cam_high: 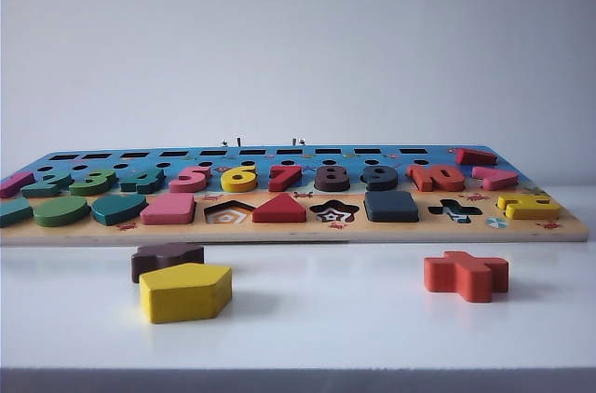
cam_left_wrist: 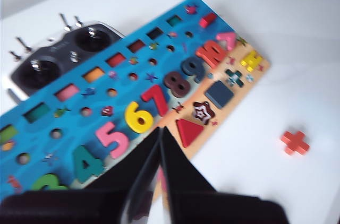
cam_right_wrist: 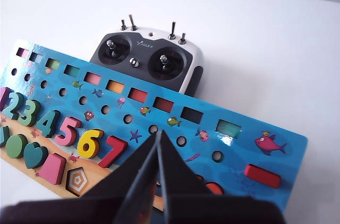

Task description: Insert the cube into the slot.

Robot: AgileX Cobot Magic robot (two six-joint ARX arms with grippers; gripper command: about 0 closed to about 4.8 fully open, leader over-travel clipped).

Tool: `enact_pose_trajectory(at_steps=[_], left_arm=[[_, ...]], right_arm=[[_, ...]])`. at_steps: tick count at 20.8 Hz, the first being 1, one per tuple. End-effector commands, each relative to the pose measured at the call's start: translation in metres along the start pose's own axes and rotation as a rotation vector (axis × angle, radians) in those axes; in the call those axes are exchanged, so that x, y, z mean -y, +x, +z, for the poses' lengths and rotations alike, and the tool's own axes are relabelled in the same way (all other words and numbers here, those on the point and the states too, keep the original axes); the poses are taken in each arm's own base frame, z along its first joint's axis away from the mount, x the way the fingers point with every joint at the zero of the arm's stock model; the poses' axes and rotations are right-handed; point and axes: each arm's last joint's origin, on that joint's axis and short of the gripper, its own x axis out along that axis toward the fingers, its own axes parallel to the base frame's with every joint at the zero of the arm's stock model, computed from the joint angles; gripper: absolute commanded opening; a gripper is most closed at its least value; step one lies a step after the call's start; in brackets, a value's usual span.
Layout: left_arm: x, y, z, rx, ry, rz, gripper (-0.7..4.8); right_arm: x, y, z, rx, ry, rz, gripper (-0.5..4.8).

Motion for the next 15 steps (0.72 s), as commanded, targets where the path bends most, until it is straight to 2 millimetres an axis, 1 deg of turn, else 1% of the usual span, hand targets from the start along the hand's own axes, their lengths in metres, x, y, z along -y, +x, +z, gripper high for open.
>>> enact_pose_trajectory(at_steps=[1, 2, 6, 11, 15], left_arm=[[-0.01, -0.011, 0.005, 0.07, -0.008, 0.09, 0.17], [-0.016, -0.017, 0.006, 0.095, -0.019, 0.145, 0.17], [-0.028, -0.032, 0.006, 0.14, -0.053, 0.269, 0.17], [-0.039, -0.051, 0.004, 0.191, -0.084, 0.424, 0.17], [-0.043, -0.067, 0.002, 0.224, -0.108, 0.563, 0.17]], right_arm=[[0.022, -0.019, -0.01, 0.086, 0.032, 0.011, -0.05], [0.033, -0.028, -0.019, 0.101, 0.057, -0.012, -0.05], [0.053, -0.048, -0.044, 0.14, 0.107, -0.061, -0.05], [0.069, -0.076, -0.072, 0.231, 0.154, -0.109, -0.05], [0.073, -0.1, -0.091, 0.334, 0.167, -0.153, -0.05]])
